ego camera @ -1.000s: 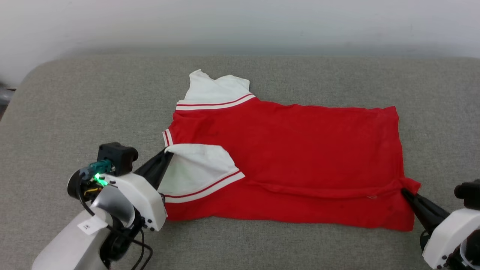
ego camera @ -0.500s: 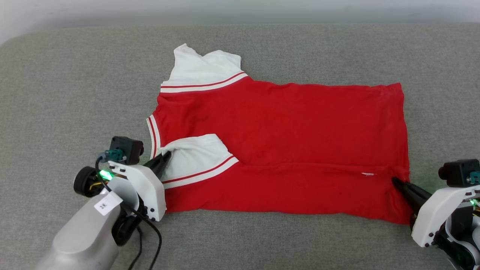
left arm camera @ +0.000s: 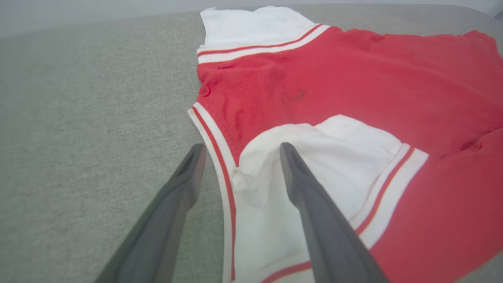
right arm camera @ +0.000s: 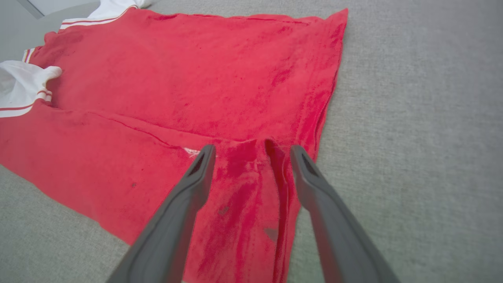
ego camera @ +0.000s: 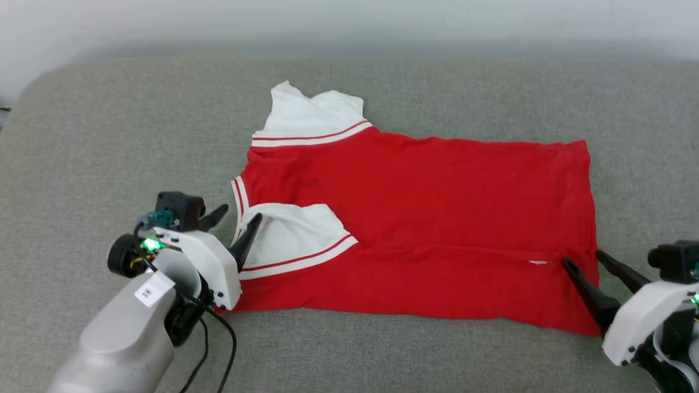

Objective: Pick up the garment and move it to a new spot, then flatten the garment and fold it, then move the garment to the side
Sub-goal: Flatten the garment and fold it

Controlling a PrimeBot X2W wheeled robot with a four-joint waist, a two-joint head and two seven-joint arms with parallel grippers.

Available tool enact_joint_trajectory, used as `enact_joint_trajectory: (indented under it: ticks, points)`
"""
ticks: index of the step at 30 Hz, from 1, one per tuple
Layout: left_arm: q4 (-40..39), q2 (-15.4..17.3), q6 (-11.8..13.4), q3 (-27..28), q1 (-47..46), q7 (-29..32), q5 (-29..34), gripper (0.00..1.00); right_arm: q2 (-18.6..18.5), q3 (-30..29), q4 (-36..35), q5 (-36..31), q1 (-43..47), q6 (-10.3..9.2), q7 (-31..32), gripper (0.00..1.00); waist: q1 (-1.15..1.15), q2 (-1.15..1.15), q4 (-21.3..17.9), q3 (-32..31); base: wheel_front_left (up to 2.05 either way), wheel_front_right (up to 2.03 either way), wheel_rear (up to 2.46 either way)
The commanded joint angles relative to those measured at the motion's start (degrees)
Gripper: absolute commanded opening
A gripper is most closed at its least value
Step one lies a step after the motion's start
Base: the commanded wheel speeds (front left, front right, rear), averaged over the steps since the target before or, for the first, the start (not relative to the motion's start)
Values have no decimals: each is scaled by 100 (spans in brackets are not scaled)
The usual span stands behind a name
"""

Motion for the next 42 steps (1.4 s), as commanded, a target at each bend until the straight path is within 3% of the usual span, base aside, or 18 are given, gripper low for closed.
enact_joint_trajectory:
  ticks: [1,8,19,25,30,40,41,42]
  points:
    - [-38,34,-20,20,-119,-21,-23,100,-46,-38,-38,10,106,-5,-48,100,0,0,75,-133,0,0,0]
    - [-520,250,-25,-5,-248,484,-195,100,-104,-350,-439,-68,612,-5,-95,100,0,0,227,-495,0,0,0]
    - [-1069,597,4,-320,-509,3185,-1036,100,75,-740,-984,-366,968,-5,292,100,0,0,300,-617,0,0,0]
    - [-1068,698,-5,-589,-550,4283,-1261,100,154,-823,-1144,-420,1054,-5,490,100,0,0,233,-595,0,0,0]
    - [-936,720,22,-735,-414,4692,-1325,100,230,-824,-1201,-442,1012,-5,601,100,0,0,130,-501,0,0,0]
    - [-418,577,15,-1058,23,4753,-1308,100,261,-776,-1168,-441,864,-5,643,100,0,0,-26,-331,0,0,0]
    - [-391,581,7,-1089,41,4719,-1304,47,246,-788,-1177,-440,840,-5,651,100,0,0,-32,-331,0,0,0]
    - [-375,577,-4,-1106,50,4672,-1295,5,230,-801,-1191,-446,830,-5,657,100,0,0,-34,-336,0,0,0]
